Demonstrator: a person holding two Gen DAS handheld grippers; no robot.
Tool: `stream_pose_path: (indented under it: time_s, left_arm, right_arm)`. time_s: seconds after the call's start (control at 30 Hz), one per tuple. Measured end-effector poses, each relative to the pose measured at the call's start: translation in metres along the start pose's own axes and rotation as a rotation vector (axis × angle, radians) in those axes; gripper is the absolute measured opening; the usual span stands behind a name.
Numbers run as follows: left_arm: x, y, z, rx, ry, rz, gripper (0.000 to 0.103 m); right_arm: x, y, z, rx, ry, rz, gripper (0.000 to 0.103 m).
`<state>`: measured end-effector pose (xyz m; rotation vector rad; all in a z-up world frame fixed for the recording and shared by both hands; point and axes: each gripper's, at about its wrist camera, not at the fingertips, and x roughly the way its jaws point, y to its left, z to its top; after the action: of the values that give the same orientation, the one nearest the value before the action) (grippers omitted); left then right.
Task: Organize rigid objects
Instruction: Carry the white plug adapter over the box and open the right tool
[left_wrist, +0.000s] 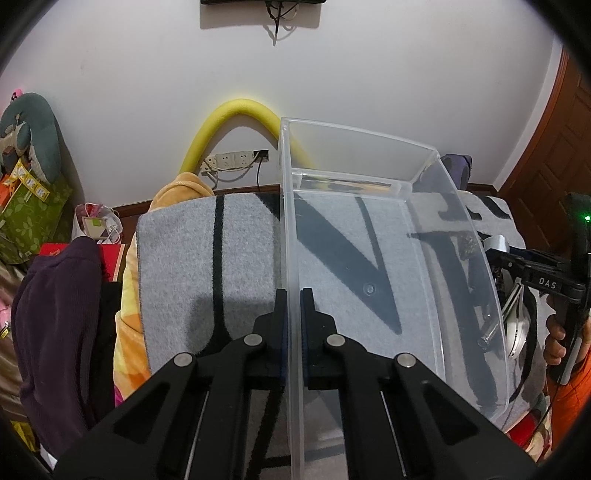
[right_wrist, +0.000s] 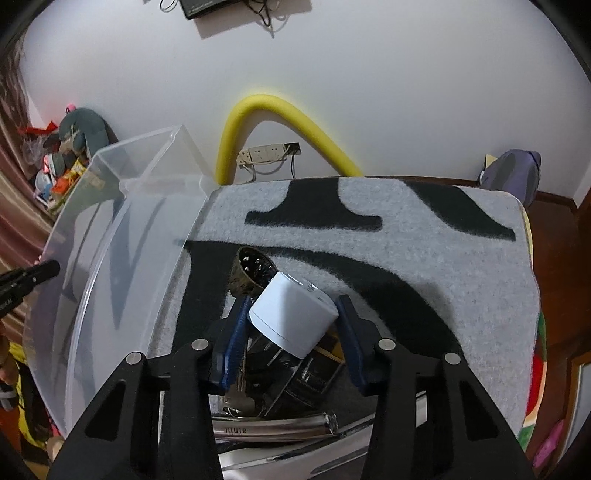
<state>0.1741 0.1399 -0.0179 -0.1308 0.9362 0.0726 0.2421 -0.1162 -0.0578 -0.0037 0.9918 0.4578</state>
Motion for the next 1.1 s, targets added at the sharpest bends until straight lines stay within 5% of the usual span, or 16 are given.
stream_pose_path:
  time_s: [0.23, 0.63, 1.1]
  left_arm:
    - [-0.001, 0.0, 0.0, -0.006, -0.002, -0.006, 0.004]
    - [-0.001, 0.002, -0.001, -0.015, -0.004, -0.022, 0.004]
    - [0.0, 0.002, -0.002, -0.01, -0.005, -0.032, 0.004]
  right_arm:
    - [-0.033, 0.009, 0.008, -0.027, -0.077, -0.008, 0.043]
    - [-0.08, 0.086, 0.037, -0.179, -0.209, 0.048, 0.043]
    - [-0.005, 0.186, 0.026, -0.426, -0.042, 0.058, 0.043]
